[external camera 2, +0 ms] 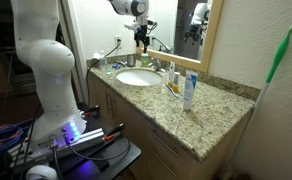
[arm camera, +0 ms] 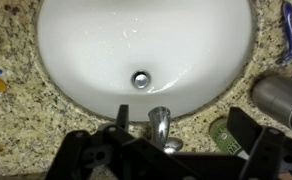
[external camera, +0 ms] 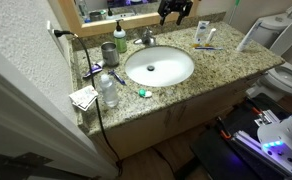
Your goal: Open the faucet, place the toothbrush underneath the running faucet then set it down on the right side of the counter, pick up the shaving stick and place it under the running water then set it down on the left side of the counter, close the faucet
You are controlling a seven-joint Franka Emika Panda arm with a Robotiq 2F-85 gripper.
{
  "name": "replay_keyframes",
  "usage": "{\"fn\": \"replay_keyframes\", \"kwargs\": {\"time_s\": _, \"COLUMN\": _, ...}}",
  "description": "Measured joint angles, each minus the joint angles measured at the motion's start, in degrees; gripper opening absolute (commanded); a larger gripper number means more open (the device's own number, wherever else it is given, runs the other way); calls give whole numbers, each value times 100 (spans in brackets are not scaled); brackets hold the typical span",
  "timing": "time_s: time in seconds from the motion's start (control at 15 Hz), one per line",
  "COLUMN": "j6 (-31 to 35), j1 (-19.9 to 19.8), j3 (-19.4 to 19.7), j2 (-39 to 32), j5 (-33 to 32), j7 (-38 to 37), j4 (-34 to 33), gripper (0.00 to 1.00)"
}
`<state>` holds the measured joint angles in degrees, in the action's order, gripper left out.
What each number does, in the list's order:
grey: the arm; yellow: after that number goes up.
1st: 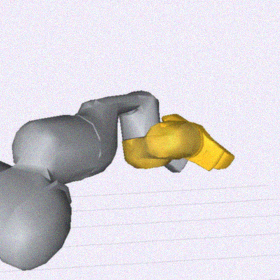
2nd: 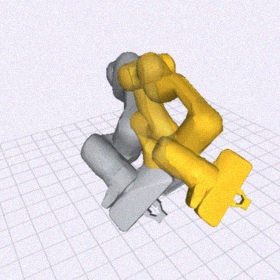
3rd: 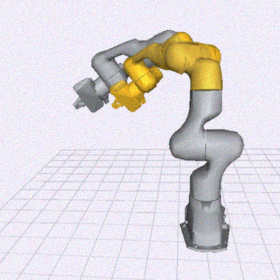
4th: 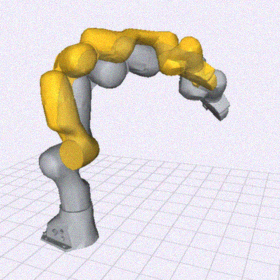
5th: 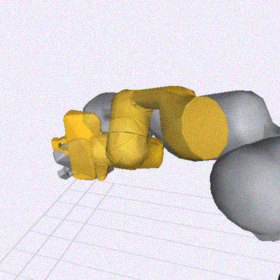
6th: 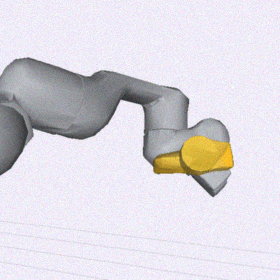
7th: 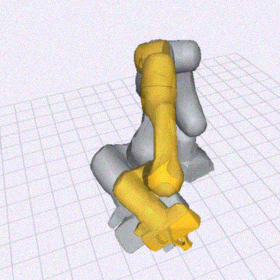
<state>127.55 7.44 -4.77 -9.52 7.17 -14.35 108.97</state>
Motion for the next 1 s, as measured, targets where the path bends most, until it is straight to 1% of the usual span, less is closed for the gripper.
{"fn": "replay_keyframes", "kwargs": {"time_s": 0.2, "j6": 5, "j1": -26, "j3": 25, "j2": -827, "j5": 0, "j7": 23, "j4": -833, "gripper": 100}}
{"fn": "replay_keyframes", "kwargs": {"time_s": 0.27, "j6": 8, "j1": -26, "j3": 27, "j2": -971, "j5": 0, "j7": 21, "j4": -983, "gripper": 100}}
{"fn": "replay_keyframes", "kwargs": {"time_s": 0.67, "j6": 44, "j1": 4, "j3": 26, "j2": -1035, "j5": -84, "j7": 12, "j4": -1028, "gripper": 100}}
{"fn": "replay_keyframes", "kwargs": {"time_s": 1.0, "j6": 565, "j1": 133, "j3": 40, "j2": -1744, "j5": -466, "j7": -68, "j4": -1578, "gripper": 100}}
